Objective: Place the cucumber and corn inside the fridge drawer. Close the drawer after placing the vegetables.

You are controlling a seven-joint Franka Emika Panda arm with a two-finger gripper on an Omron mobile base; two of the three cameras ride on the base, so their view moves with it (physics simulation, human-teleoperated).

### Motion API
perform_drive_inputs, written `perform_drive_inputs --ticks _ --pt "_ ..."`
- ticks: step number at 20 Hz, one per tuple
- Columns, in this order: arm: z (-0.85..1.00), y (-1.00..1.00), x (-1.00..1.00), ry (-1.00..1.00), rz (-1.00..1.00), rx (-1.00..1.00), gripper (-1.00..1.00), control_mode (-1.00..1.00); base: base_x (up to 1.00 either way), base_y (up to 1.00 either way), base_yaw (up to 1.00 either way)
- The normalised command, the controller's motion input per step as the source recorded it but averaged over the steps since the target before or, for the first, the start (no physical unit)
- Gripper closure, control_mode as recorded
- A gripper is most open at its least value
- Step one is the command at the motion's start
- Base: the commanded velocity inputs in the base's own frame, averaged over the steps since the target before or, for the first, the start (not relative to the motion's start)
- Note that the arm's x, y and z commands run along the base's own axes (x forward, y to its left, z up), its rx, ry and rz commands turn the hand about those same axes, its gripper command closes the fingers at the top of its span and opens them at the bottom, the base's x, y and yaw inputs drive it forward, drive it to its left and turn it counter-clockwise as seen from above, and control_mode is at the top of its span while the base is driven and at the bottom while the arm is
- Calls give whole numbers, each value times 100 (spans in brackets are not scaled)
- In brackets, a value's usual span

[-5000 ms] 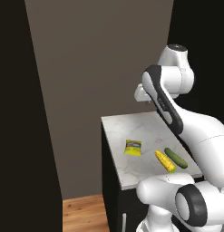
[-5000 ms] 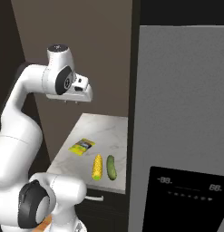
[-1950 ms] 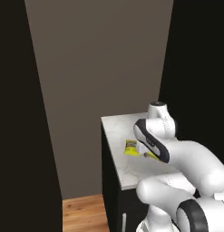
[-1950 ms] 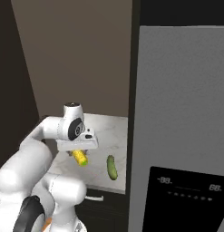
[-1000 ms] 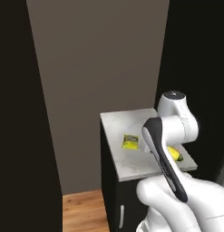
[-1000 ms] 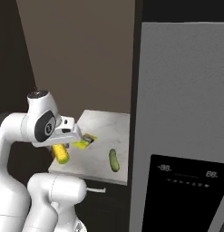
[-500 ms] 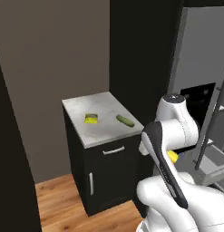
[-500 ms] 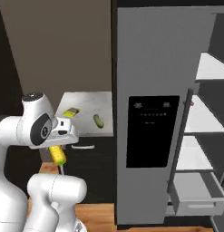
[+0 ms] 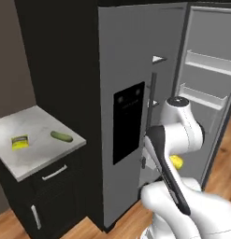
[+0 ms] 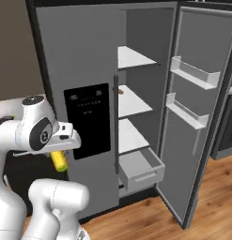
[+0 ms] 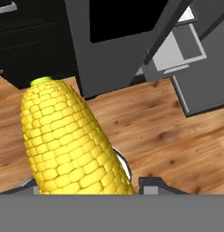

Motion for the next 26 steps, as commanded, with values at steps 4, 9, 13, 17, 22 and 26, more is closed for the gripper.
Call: perform_drive_inputs --ticks 4,9,13,17,22,26 --pt "0 0 0 0 0 0 100 100 -2 -68 -14" --pt "0 0 0 0 0 0 100 100 -7 -3 -11" --pt "0 0 0 0 0 0 100 100 31 -23 -8" --pt "0 0 0 0 0 0 100 100 49 -19 -2" --pt "0 0 0 0 0 0 100 100 67 -16 0" --pt "0 0 0 0 0 0 100 100 51 -13 0"
